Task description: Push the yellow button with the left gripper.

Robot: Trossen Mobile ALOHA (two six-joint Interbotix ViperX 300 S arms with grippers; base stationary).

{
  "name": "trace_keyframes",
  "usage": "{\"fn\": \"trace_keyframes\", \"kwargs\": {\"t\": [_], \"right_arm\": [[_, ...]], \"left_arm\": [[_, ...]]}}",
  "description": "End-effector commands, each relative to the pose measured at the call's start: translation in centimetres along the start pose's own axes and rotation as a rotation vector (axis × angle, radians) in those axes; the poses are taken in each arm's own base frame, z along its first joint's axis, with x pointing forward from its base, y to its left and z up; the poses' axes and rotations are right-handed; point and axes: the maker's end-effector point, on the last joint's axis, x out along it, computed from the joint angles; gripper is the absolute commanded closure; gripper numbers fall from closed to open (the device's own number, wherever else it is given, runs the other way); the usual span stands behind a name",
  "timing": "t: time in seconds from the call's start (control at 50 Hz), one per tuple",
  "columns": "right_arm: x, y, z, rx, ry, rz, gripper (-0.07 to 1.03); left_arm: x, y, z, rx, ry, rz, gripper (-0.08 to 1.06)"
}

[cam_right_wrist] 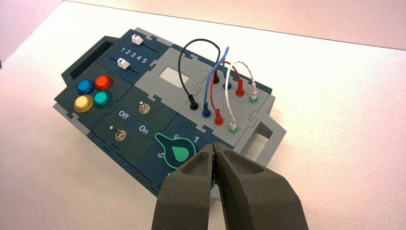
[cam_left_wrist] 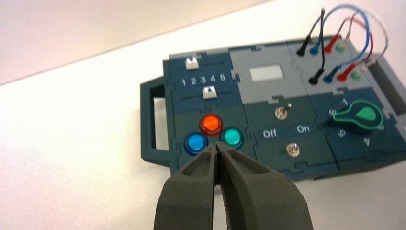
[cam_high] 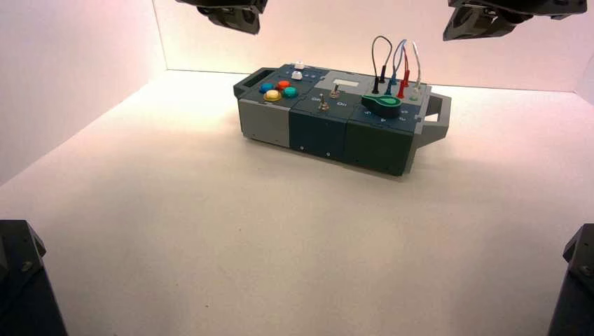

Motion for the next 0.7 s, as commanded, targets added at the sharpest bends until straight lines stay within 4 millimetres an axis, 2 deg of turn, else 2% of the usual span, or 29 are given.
{"fn": "trace_keyframes", "kwargs": {"t": [0.02, 0.38, 0.7], "right_arm": [[-0.2, 0.2, 1.4, -0.011, -0.039, 0.005, 0.98], [-0.3, 0.2, 1.5, -0.020, -0.059, 0.003, 0.98], [-0.3, 0.2, 1.5, -0.020, -0.061, 0.002, 0.98]], "left_arm": [[0.1, -0.3, 1.4, 0.021, 0.006, -0.016, 1.00], [2.3, -0.8, 0.2, 0.019, 0.143, -0.051, 1.00], [3.8, -1.0, -0.9, 0.013, 0.192, -0.058, 1.00]]}}
